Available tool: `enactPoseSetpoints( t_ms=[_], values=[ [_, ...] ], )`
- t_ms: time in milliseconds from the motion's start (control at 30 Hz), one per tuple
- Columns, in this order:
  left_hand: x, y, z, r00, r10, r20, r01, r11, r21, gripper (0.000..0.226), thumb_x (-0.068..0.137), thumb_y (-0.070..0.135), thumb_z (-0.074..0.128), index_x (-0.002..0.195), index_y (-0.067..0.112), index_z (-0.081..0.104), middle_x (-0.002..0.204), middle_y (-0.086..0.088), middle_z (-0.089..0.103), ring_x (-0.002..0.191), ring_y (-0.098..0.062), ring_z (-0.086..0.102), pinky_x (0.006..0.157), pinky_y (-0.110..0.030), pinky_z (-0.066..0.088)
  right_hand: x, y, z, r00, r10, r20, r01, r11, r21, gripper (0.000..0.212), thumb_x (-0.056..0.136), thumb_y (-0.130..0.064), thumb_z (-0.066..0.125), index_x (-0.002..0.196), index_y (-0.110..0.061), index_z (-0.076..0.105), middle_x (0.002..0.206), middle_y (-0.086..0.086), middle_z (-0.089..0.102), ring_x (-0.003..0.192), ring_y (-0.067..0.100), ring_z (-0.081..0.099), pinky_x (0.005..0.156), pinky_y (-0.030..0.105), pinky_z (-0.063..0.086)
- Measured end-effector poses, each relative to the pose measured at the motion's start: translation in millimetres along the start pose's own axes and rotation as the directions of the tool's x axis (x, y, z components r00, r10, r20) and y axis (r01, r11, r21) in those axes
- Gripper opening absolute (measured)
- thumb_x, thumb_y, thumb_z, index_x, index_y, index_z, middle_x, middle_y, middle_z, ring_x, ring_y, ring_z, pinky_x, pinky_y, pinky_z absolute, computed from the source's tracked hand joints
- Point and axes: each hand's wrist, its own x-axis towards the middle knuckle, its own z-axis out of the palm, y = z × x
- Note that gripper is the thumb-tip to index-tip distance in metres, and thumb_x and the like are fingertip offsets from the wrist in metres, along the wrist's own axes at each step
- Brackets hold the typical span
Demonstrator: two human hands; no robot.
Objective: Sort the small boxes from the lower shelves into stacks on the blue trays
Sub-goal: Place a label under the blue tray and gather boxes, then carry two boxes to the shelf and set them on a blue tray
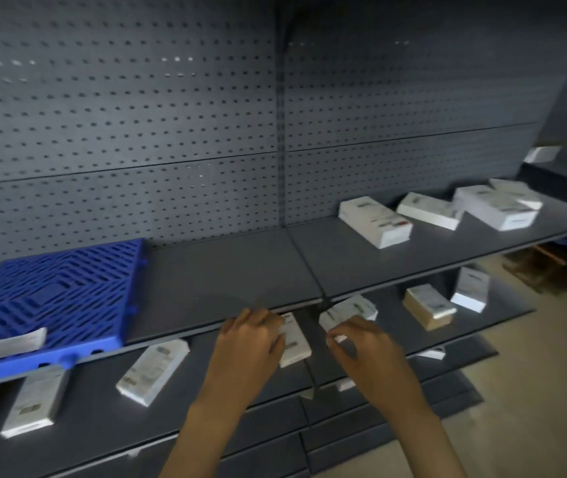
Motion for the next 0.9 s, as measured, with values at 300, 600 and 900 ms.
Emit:
enactPoseSetpoints(
  t_ms=[300, 600, 900],
  values=[
    [65, 130, 38, 0.999, 0.017, 0.038, -0.014, 0.996, -0.087, 0.027, 0.099, 0.035, 0.057, 0.124, 0.029, 0.067, 0.121, 0.008, 0.067, 0.117, -0.017, 0.057, 0.091, -0.036, 0.05, -21, 108, -77, 0.993, 0.109, -0.041, -0.109, 0.994, -0.007, 0.006, 0.093, -0.025, 0.072, 0.098, -0.025, 0.075, 0.099, -0.006, 0.067, 0.088, 0.013, 0.065, 0.066, 0.019, 0.044],
    [161, 201, 80, 0.998, 0.03, 0.055, -0.029, 0.999, -0.016, 0.032, 0.101, 0.037, 0.054, 0.131, 0.03, 0.062, 0.129, 0.006, 0.062, 0.122, -0.018, 0.054, 0.098, -0.039, 0.046, 7, 199, -123, 0.984, 0.142, -0.109, -0.153, 0.983, -0.098, 0.007, 0.092, -0.023, 0.07, 0.088, -0.029, 0.071, 0.089, -0.014, 0.057, 0.082, 0.016, 0.063, 0.063, 0.024, 0.039],
    [273, 231, 130, 0.991, -0.108, 0.077, 0.107, 0.994, 0.027, 0.04, 0.104, 0.041, 0.045, 0.142, 0.029, 0.051, 0.144, 0.003, 0.05, 0.132, -0.021, 0.043, 0.102, -0.043, 0.04, 107, 291, -150, 0.999, 0.048, -0.025, -0.053, 0.976, -0.21, 0.015, 0.096, -0.031, 0.059, 0.092, -0.026, 0.072, 0.099, -0.005, 0.067, 0.085, 0.019, 0.064, 0.07, 0.03, 0.051]
  ],
)
